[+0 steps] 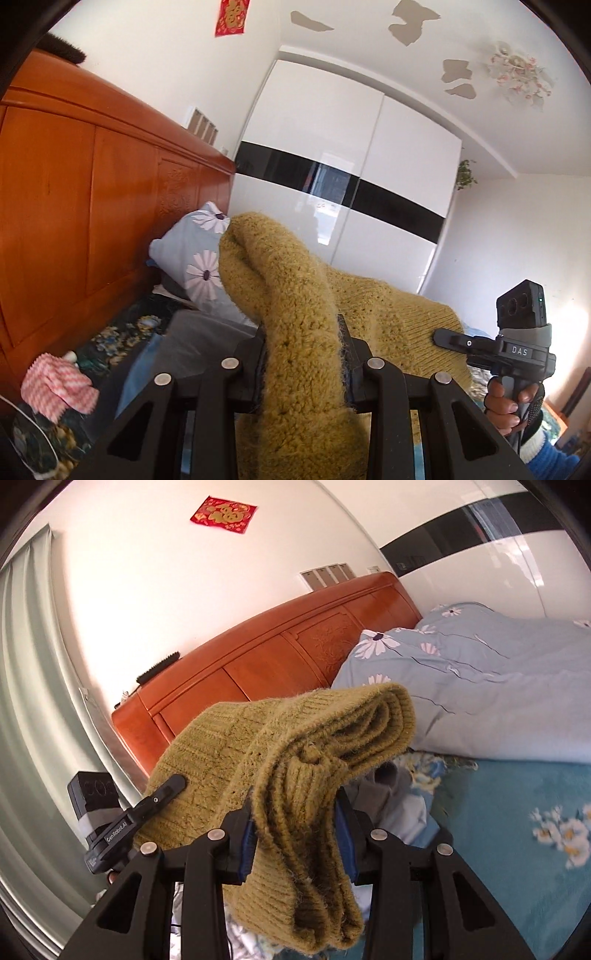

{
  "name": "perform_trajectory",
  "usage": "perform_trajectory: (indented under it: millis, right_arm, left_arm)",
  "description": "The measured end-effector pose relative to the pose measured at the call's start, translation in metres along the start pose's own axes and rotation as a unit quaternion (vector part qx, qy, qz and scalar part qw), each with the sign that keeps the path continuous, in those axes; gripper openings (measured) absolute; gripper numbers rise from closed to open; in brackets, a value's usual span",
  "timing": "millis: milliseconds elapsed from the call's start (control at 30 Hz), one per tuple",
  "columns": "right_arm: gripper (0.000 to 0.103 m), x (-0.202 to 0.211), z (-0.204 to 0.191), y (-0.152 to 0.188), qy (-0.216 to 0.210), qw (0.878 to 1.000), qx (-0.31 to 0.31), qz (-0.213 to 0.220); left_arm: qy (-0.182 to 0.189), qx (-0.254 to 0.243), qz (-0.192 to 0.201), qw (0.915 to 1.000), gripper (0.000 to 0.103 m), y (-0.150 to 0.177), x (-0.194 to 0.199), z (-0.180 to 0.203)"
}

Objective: Fold clothes
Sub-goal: 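Lift the folded sweater with both grippers and carry it toward the clothes stack, then lower the sweater onto the clothes stack and open both grippers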

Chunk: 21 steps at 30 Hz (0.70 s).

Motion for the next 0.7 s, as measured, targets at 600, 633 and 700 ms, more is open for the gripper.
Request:
perform_trajectory:
  millis: [600, 633, 700]
  right_arm:
    - [0.048, -0.116, 0.089, 0.052, 0.035, 0.993, -0.086, -0.067]
    - [0.048, -0.114, 0.088, 0.051, 0.036, 0.993, -0.088, -0.069]
    - [0.050, -0.109, 0.086, 0.048, 0.038, 0.992, -0.093, -0.071]
  left_arm:
    - [-0.114, 0.126, -0.082, 0.9821, 0.062, 0.071, -0.082, -0.150]
    - [-0.114, 0.131, -0.081, 0.9814, 0.063, 0.069, -0.075, -0.147]
    - [-0.119, 0.133, -0.074, 0.9811, 0.066, 0.065, -0.063, -0.145]
Point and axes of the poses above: each gripper's, at about its wrist camera, not at the fingertips, and x roughly against the way its jaws point, z to its right, y to its underside, the point moved 10 cm from there along -x, roughly the way its jaws point, and after that the axes turned 2 degrees about -x, right-handed, at the moved point
